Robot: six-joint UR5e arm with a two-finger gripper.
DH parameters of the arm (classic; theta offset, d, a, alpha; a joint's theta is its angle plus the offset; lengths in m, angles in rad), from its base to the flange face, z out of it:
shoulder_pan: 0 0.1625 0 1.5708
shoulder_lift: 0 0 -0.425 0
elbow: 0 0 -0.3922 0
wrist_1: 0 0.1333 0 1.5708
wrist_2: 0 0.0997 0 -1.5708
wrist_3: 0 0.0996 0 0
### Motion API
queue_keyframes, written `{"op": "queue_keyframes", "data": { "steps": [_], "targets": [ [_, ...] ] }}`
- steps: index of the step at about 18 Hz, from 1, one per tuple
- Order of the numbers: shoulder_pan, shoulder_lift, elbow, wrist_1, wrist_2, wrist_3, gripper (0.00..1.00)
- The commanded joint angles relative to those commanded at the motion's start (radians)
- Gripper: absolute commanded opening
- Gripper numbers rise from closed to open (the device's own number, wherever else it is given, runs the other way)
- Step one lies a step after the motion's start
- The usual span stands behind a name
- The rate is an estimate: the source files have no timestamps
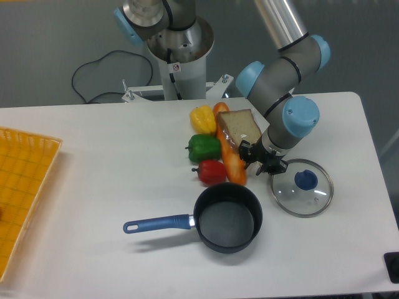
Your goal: Pick up the toast
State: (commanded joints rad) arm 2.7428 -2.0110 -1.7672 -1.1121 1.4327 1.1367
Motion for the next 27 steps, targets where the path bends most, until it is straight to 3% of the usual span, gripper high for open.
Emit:
{"op": "queue_keyframes", "data": {
  "steps": [7,22,27],
  "targets": [
    [-0.002,0.002,0.008,-0.002,0.0,-0.002,0.0],
    [-0.051,0.006,0.155,-0.054,0.055,0.006,0.0],
    [-0.075,0.018,0.232,-0.155,0.084,0.009,0.0]
  ]
}}
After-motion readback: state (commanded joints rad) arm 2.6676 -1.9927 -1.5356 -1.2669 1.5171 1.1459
